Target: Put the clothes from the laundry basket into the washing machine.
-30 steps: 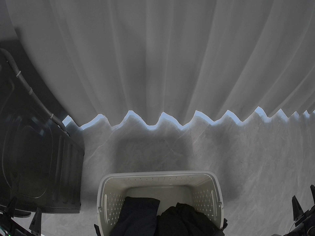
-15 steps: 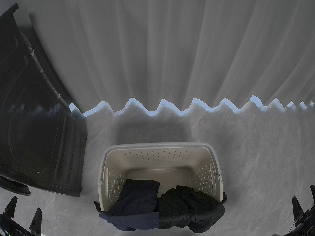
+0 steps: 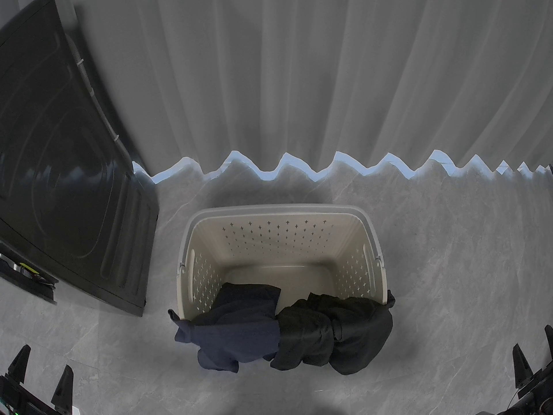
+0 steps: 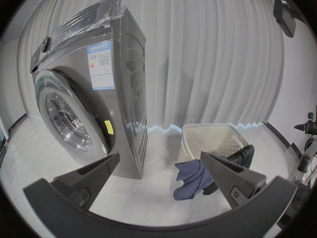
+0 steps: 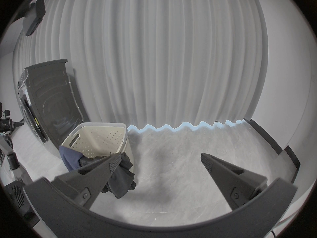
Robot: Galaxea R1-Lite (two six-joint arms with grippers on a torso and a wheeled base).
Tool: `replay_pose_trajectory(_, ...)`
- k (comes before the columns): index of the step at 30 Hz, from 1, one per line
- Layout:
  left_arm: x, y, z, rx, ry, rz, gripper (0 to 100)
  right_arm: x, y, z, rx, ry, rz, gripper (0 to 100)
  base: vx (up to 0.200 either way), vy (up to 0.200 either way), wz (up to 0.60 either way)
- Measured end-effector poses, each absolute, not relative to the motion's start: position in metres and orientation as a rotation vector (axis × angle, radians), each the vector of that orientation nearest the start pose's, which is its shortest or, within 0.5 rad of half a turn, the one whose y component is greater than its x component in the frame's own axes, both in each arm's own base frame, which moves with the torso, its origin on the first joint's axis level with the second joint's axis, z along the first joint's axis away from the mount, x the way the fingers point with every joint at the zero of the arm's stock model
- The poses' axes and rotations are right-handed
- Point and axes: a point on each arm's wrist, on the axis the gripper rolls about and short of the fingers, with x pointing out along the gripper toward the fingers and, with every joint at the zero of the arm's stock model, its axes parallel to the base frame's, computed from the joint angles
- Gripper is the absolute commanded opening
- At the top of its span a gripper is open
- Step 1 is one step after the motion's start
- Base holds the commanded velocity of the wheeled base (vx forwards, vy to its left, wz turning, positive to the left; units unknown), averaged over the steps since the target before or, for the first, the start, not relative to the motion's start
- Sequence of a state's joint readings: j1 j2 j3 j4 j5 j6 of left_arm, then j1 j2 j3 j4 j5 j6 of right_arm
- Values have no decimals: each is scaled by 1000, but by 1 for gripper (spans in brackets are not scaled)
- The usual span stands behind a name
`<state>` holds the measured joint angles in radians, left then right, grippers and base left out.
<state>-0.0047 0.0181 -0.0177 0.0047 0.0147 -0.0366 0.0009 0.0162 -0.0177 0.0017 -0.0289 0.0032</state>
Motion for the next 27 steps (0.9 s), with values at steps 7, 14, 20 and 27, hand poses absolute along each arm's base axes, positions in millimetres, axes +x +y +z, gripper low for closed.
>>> replay_pose_trajectory(7, -23, 0, 80, -37, 4, 11, 100, -23, -1, 81, 3, 0, -28, 100, -200, 0, 0)
replay_pose_trajectory(14, -23, 0, 80, -37, 4, 11, 100, -23, -1, 81, 3, 0, -27, 100, -57, 0, 0)
replay_pose_trajectory(20, -23, 0, 80, -37, 4, 10, 100, -23, -1, 81, 3, 0, -28, 100, 0, 0, 0)
replay_pose_trajectory(27, -23, 0, 80, -32, 5, 8, 100, -23, -1, 81, 3, 0, -27, 100, 0, 171, 0)
